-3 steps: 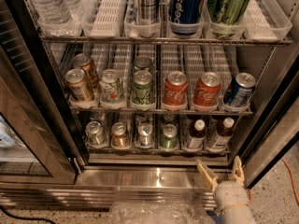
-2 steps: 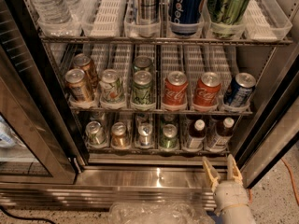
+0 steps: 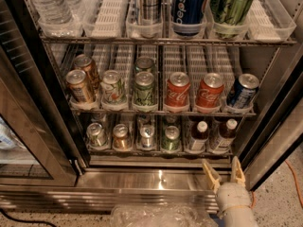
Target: Pick blue plastic bottle from bottom shelf of fridge
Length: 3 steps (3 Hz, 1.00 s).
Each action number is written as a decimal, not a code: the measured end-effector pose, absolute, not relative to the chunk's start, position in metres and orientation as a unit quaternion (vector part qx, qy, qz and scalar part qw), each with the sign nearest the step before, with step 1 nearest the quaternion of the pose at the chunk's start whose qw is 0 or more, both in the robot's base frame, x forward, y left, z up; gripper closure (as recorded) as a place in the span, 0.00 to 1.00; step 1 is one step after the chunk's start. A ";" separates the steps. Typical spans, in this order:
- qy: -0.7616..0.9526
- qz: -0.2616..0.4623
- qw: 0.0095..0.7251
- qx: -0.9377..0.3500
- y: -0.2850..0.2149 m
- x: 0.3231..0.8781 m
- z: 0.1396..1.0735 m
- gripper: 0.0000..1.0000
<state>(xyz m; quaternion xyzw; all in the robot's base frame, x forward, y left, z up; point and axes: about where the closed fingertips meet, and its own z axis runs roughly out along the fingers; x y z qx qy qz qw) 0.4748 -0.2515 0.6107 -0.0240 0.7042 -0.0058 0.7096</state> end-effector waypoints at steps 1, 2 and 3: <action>0.704 -0.015 0.710 -0.015 -0.255 0.485 0.606 0.34; 0.702 -0.024 0.711 -0.005 -0.262 0.500 0.603 0.33; 0.699 -0.029 0.714 0.001 -0.266 0.519 0.603 0.32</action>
Offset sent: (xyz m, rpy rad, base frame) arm 0.0433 -0.0184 -0.0119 0.0016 -0.0113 -0.0849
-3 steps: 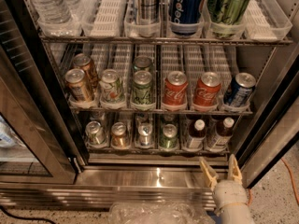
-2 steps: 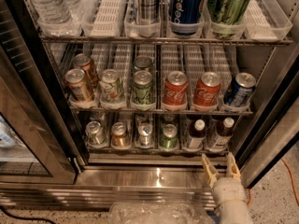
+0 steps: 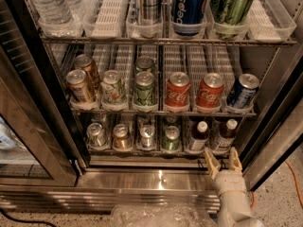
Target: Pick blue plastic bottle from bottom shelf of fridge
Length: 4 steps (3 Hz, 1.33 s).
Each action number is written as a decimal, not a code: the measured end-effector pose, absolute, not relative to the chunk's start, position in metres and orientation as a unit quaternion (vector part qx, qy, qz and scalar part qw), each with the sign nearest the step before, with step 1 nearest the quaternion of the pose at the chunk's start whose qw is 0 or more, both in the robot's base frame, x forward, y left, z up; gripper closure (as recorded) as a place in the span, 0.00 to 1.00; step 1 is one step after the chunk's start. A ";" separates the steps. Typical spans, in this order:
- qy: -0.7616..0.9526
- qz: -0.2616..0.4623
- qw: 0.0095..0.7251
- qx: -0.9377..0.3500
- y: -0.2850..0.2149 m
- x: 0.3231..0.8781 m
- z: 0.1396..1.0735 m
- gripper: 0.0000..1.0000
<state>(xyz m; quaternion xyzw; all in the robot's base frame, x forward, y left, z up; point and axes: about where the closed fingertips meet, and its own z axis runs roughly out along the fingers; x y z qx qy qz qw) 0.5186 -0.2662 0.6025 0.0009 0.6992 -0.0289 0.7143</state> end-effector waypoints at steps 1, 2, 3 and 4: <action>0.693 -0.036 0.719 0.014 -0.276 0.542 0.605 0.37; 0.689 -0.043 0.723 0.020 -0.282 0.557 0.607 0.37; 0.688 -0.048 0.724 0.023 -0.285 0.573 0.606 0.39; 0.688 -0.047 0.724 0.024 -0.284 0.585 0.601 0.58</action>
Offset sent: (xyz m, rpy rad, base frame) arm 0.0552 -0.0229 0.0071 0.0068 -0.0391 -0.0681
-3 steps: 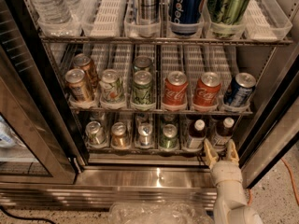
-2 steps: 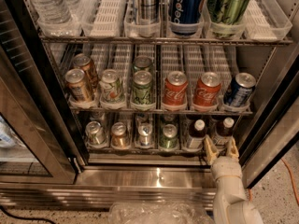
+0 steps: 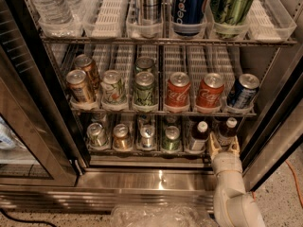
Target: Pick blue plastic bottle from bottom shelf of fridge
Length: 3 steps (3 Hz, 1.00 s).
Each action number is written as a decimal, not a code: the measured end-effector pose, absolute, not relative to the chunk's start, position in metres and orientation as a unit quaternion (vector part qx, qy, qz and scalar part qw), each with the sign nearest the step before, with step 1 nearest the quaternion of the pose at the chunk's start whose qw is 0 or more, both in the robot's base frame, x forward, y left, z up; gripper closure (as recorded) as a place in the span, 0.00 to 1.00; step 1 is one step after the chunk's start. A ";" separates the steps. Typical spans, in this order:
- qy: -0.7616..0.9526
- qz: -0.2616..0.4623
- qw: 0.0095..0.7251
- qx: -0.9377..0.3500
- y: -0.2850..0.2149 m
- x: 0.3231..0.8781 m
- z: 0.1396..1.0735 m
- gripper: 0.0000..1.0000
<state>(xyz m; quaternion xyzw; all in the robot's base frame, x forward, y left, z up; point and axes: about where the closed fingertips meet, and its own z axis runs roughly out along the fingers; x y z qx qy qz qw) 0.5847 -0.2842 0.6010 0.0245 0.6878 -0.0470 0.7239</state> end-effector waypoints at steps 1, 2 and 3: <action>0.688 -0.047 0.724 0.024 -0.284 0.585 0.601 0.81; 0.688 -0.047 0.724 0.025 -0.284 0.585 0.601 1.00; 0.680 -0.048 0.731 0.026 -0.284 0.582 0.604 1.00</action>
Offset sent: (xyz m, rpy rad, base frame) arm 0.0000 0.0000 0.0000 0.0000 0.0000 0.0000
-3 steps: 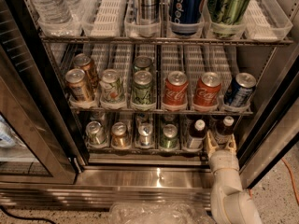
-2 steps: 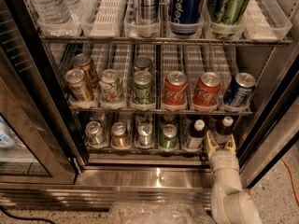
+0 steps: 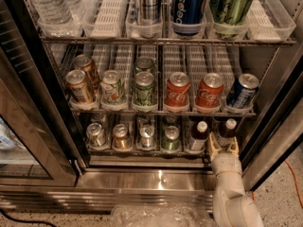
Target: Pick blue plastic bottle from bottom shelf of fridge
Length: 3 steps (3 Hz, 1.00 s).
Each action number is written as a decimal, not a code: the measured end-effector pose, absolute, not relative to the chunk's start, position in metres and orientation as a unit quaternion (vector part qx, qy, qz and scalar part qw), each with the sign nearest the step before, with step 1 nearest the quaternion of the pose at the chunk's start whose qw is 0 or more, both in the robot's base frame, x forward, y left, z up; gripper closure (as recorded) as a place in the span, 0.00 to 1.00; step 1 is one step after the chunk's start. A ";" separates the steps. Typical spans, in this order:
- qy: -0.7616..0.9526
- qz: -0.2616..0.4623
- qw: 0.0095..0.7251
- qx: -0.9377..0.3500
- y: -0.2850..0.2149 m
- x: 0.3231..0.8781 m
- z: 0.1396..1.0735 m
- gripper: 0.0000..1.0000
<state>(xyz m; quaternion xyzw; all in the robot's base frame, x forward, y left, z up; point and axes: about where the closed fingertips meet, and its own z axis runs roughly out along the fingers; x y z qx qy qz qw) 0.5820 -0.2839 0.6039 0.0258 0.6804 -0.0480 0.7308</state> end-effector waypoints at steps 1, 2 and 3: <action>0.669 -0.051 0.741 0.029 -0.283 0.579 0.607 1.00; 0.652 -0.054 0.756 0.020 -0.282 0.577 0.619 1.00; 0.636 -0.057 0.770 0.015 -0.282 0.575 0.632 1.00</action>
Offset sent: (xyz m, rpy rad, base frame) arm -0.0093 0.0042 0.0296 -0.0443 -0.1282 0.0108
